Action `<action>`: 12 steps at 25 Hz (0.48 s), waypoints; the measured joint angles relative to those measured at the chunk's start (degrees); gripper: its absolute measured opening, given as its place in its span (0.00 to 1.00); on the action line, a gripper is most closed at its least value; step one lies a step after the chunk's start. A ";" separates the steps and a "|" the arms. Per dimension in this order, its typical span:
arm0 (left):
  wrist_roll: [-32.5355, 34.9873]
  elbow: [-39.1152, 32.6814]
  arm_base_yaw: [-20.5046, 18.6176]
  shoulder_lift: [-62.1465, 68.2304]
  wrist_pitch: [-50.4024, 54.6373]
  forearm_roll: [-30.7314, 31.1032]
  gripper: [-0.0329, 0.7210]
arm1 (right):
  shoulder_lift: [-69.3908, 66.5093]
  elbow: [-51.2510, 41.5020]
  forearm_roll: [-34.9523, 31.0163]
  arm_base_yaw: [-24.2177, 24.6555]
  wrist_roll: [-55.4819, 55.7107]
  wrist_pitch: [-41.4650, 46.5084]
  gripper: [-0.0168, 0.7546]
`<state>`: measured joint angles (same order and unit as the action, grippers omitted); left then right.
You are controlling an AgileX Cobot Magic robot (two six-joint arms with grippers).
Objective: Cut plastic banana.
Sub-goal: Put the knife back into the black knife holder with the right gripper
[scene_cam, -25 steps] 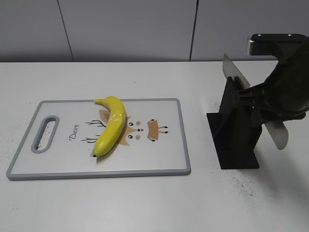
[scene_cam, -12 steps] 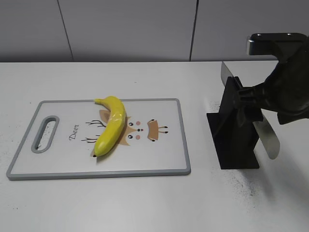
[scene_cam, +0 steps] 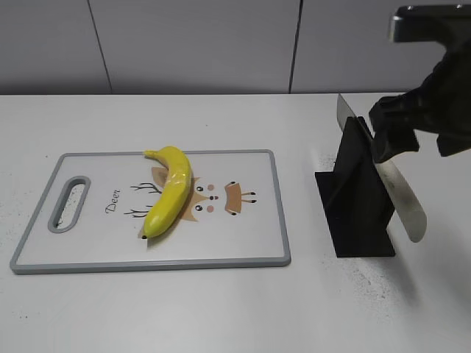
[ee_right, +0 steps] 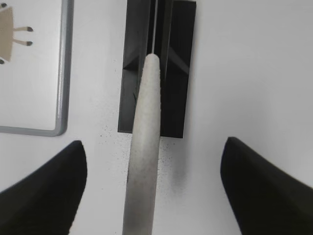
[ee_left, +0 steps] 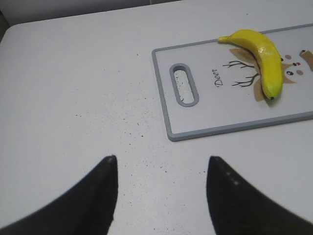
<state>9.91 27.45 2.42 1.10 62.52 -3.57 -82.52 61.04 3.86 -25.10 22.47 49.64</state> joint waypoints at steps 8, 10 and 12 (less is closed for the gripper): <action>-0.06 0.00 0.00 0.00 0.00 0.02 0.78 | 16.23 -0.78 0.00 0.00 -8.73 4.05 0.82; -0.02 0.00 0.00 0.00 0.00 0.02 0.78 | 20.27 -2.87 0.00 0.00 -10.02 4.33 0.80; -0.01 0.00 0.00 0.00 0.00 0.02 0.78 | 24.47 -5.82 0.00 0.00 -10.84 4.38 0.78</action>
<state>9.90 27.45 2.42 1.10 62.52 -3.55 -58.06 55.22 3.86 -25.10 11.63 54.01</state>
